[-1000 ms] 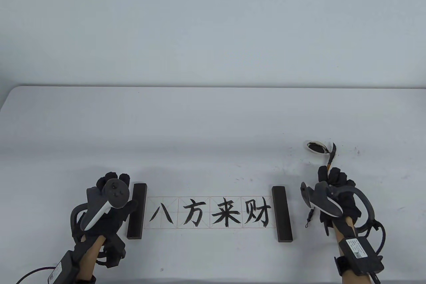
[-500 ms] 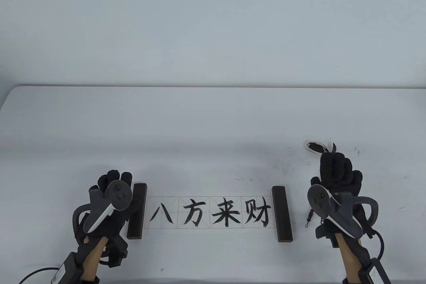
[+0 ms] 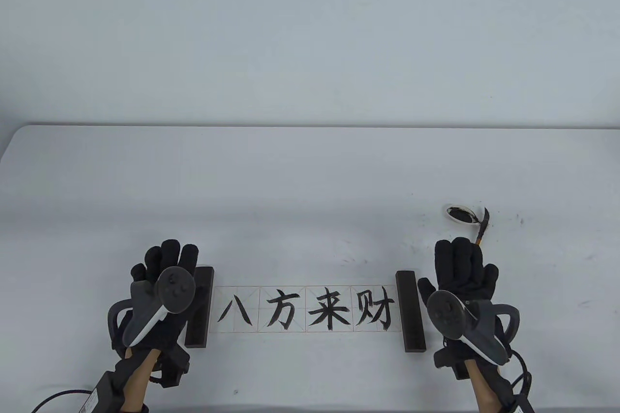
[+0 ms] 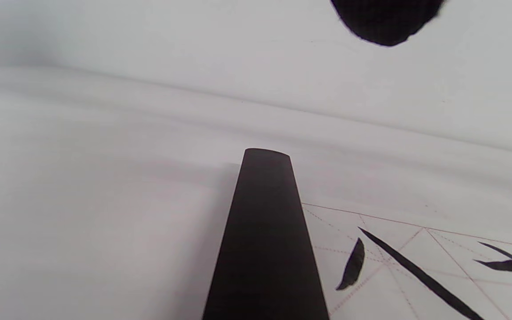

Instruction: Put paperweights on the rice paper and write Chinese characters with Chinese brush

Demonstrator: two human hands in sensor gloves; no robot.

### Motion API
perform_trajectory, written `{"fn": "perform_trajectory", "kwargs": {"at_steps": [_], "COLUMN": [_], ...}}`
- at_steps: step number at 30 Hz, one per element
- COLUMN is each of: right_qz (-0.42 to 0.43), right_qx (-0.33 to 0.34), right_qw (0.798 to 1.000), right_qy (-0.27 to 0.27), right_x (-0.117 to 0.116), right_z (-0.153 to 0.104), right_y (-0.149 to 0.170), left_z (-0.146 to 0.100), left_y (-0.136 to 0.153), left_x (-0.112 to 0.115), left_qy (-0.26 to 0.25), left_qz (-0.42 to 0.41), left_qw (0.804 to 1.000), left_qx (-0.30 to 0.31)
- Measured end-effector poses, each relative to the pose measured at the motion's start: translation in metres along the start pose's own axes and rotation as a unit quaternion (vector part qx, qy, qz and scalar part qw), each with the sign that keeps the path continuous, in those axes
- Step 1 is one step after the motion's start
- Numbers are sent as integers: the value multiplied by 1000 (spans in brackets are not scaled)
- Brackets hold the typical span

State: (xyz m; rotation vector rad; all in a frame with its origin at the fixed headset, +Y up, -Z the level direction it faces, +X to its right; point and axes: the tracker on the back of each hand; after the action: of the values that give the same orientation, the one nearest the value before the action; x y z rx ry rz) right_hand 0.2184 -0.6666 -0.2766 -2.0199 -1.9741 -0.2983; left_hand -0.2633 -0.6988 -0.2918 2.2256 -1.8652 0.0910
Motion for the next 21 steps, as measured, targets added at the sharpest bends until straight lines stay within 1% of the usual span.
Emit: {"fn": "perform_trajectory", "kwargs": {"at_steps": [6,21], "right_qz": [-8,-5], "right_qx": [5,12], "right_qw": [1000,1000], "right_qy": [-7,-5], "right_x": [-6,-10], "right_z": [0,-2], "right_y": [0,-2], "left_z": [1,6], "left_y": [0,0], "left_x": [2,9], "left_qy": [-6,10], "left_qz": [-14,-21], "left_qw": [1000,1000], "left_qx": [12,18]}}
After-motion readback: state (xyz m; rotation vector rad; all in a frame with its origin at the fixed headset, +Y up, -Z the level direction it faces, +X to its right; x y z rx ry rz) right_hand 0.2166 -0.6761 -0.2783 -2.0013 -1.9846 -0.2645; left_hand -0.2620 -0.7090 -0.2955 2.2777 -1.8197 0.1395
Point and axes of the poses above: the tracker on the back of each hand, its own y axis roughly to the little-finger side, its own z axis roughly from the wrist to the fingertips, x = y × z, and after that the axes turned 6 degrees about y, right-handed
